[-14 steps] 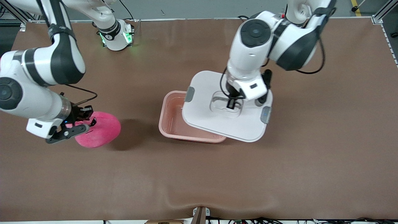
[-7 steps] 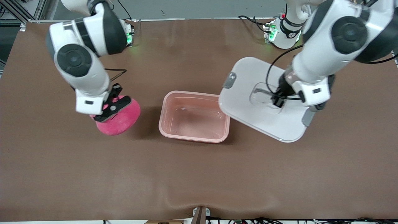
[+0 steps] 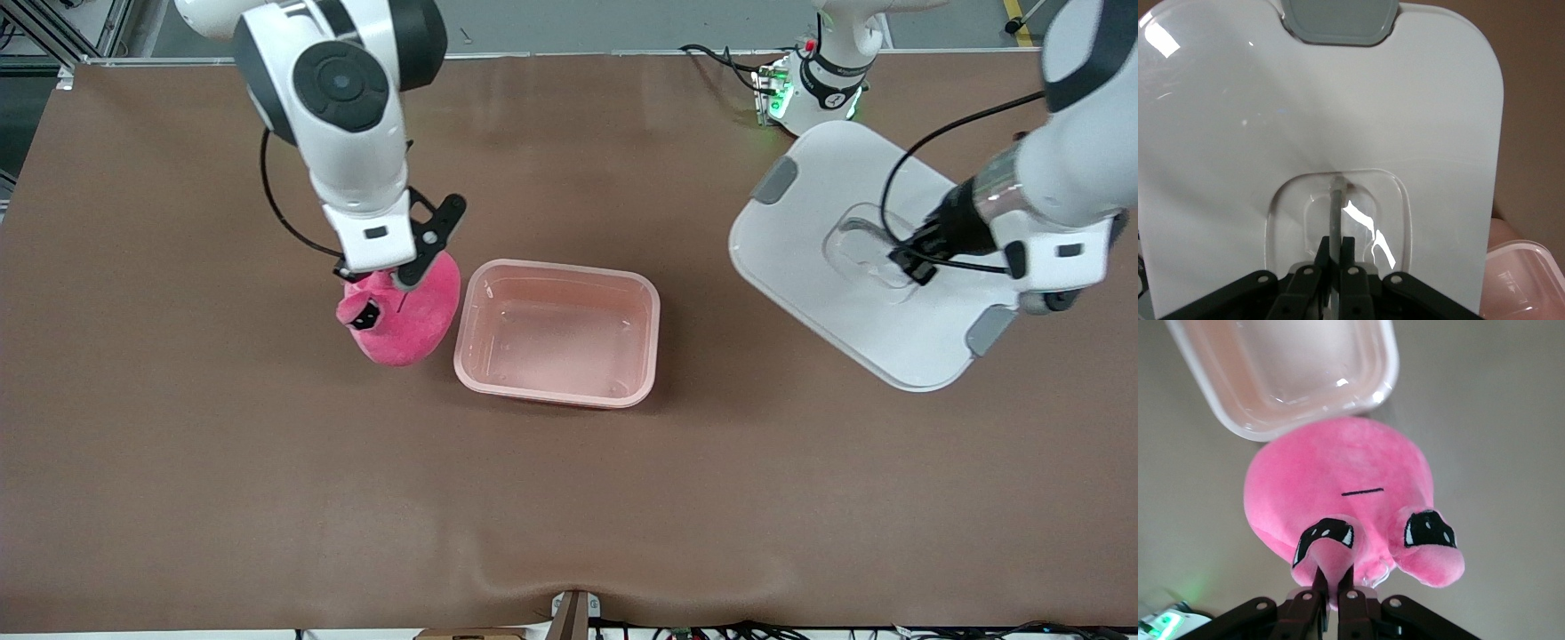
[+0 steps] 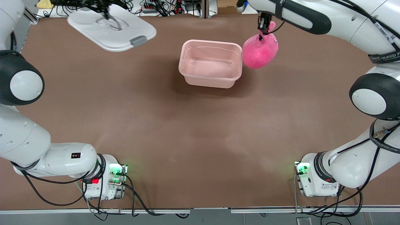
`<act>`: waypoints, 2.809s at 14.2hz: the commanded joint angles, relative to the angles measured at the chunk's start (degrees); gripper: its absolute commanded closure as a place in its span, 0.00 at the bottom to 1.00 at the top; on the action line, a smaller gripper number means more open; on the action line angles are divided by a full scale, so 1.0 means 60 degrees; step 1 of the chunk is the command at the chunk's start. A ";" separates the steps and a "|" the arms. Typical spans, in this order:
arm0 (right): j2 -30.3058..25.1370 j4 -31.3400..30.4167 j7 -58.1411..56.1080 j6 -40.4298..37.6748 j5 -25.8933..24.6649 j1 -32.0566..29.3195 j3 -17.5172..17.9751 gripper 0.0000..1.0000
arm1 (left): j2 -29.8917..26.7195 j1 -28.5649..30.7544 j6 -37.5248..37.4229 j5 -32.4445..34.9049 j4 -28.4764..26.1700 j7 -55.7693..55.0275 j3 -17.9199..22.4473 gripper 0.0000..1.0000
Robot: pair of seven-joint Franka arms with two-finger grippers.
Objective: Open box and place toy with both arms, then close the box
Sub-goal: 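Swing the lid aside with the left gripper while the right gripper lifts the plush, then lower the pink plush into the box and open the right gripper, then bring the lid back over the box while the right gripper withdraws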
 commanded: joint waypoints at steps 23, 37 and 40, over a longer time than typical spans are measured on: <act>0.1597 0.0524 -0.1229 0.1747 -0.2258 0.2801 -0.0124 0.00 | -0.0649 0.2003 -0.0999 -0.0059 -0.0140 0.4312 -0.0089 1.00; -0.0322 0.0598 -0.1580 0.0372 0.1557 -0.1908 -0.0168 0.00 | -0.0503 0.1886 -0.0970 -0.0206 -0.0155 0.3305 -0.1098 1.00; -0.0322 0.0583 -0.1610 -0.0068 0.2502 -0.3655 -0.0168 0.00 | -0.0182 0.1770 -0.0576 -0.0206 -0.0125 0.1171 -0.2151 1.00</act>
